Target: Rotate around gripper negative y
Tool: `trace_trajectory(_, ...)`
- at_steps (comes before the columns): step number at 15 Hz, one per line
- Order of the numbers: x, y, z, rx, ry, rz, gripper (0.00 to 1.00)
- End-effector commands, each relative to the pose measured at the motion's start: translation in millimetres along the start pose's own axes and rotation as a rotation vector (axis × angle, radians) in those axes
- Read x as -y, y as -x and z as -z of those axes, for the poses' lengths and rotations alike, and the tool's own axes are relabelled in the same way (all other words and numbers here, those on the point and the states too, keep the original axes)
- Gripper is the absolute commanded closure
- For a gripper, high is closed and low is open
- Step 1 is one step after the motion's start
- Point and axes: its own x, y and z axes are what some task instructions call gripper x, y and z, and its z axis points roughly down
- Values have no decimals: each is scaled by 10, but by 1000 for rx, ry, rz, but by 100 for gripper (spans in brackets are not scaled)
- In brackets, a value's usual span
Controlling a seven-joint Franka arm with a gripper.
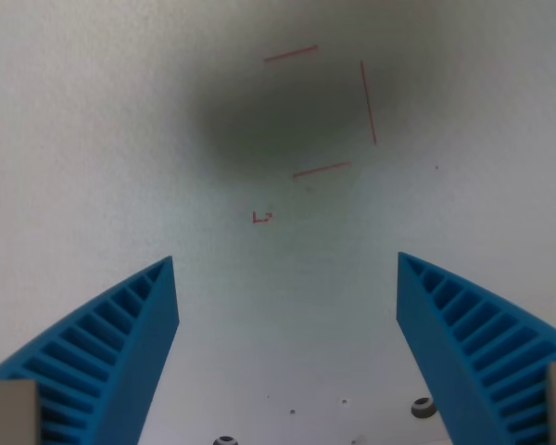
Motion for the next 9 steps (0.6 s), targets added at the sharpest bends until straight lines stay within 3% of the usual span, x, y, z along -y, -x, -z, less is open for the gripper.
trace_trajectory(1,-1,-2,16,8,-1,0,0)
trace_trajectory(9,-1,-2,16,102,-1,0,0)
